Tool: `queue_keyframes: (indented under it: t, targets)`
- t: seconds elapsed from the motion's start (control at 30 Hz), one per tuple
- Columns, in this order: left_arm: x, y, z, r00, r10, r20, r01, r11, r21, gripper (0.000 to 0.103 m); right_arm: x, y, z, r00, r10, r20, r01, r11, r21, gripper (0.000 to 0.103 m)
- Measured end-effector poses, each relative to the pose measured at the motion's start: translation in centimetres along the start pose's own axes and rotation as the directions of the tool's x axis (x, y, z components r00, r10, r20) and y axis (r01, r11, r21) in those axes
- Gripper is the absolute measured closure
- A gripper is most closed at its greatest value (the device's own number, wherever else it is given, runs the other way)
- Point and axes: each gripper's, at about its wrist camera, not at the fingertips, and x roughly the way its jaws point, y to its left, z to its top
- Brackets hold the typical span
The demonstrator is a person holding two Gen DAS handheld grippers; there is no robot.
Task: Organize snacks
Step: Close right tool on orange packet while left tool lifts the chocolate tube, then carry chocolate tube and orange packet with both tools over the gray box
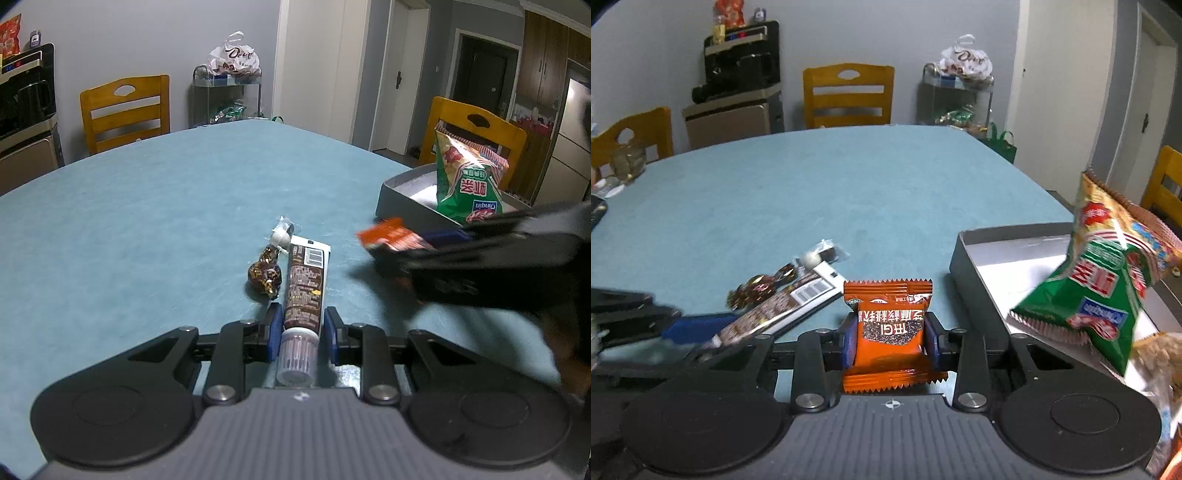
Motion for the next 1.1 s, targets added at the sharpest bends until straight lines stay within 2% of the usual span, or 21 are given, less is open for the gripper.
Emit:
queue_keyframes:
  t: [0.2, 0.43, 0.6, 0.83, 1.0, 1.1]
  targets:
    - [0.7, -0.9, 0.2, 0.999, 0.028, 0.021, -0.028, 0.999, 0.018, 0.080, -2.8, -0.9, -1.9, 1.000, 0.027, 0.007, -0.027, 1.000, 0.000, 0.066]
    - [1.2, -1.0, 0.5, 0.999, 0.029, 0.021, -0.029, 0.999, 0.020, 0.079, -5.3, -2.1, -3.6, 0.997, 0.074, 0.027, -0.074, 0.997, -0.005, 0.066]
    - [1.2, -1.0, 0.4, 0.999, 0.033, 0.024, -0.033, 0.999, 0.019, 0.084, -6.4, -2.3, -4.3, 0.995, 0.089, 0.045, -0.089, 0.996, -0.012, 0.066]
    - [0.8, -0.6, 0.2, 0.999, 0.024, 0.026, -0.022, 0.999, -0.042, 0.085, -7.3, -2.8, -4.8, 0.992, 0.113, 0.064, -0.112, 0.994, -0.016, 0.066]
    - [-0.1, -1.2, 0.2, 0.998, 0.044, 0.054, -0.042, 0.999, -0.030, 0.085, -7.8, -3.5, -4.8, 0.990, 0.118, 0.079, -0.118, 0.993, -0.007, 0.066]
    - [-1.1, -1.8, 0.2, 0.997, 0.029, 0.071, -0.028, 0.999, -0.023, 0.085, -8.2, -3.8, -4.8, 0.989, 0.120, 0.090, -0.120, 0.993, -0.004, 0.066]
